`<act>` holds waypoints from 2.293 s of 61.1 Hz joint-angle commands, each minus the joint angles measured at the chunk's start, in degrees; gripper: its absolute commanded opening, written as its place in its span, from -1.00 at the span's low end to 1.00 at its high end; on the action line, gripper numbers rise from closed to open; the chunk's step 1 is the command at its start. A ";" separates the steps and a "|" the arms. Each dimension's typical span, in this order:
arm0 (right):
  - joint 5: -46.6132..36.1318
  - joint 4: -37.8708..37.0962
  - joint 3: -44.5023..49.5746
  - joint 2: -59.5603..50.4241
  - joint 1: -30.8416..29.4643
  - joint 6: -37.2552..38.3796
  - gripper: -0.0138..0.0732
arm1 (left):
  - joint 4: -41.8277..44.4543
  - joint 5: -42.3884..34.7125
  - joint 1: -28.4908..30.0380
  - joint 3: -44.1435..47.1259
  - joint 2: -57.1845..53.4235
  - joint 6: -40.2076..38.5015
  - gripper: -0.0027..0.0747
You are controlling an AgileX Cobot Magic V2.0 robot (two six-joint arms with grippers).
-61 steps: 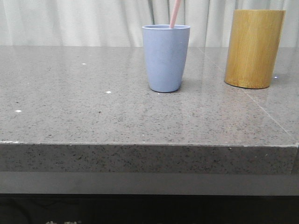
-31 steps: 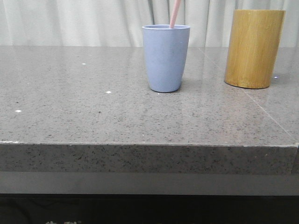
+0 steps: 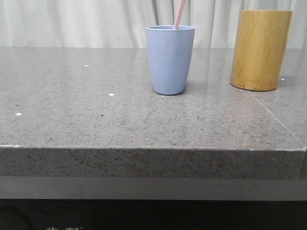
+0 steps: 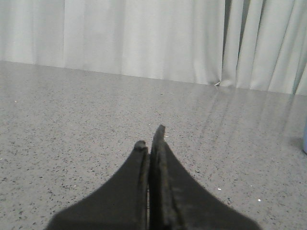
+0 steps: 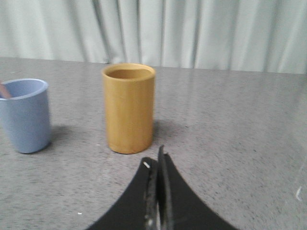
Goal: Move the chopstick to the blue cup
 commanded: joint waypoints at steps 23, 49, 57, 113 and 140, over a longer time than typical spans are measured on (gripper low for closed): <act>-18.50 6.48 17.55 -9.14 -2.59 -0.44 -0.84 | -0.38 -5.05 0.16 0.69 -1.27 -0.65 -0.98; -18.50 6.43 17.55 -9.14 -2.59 -0.44 -0.84 | -0.38 -5.05 0.16 0.69 -1.27 -0.65 -0.98; -18.50 6.43 17.55 -9.14 -2.59 -0.44 -0.84 | -0.38 -5.05 0.16 0.69 -1.27 -0.65 -0.98; -18.49 3.88 17.55 -9.14 -4.80 -0.44 -0.84 | -0.38 -5.05 0.16 0.69 -1.27 -0.65 -0.98; -18.49 3.88 17.55 -9.14 -4.80 -0.44 -0.84 | -0.38 -5.05 0.16 0.69 -1.27 -0.65 -0.98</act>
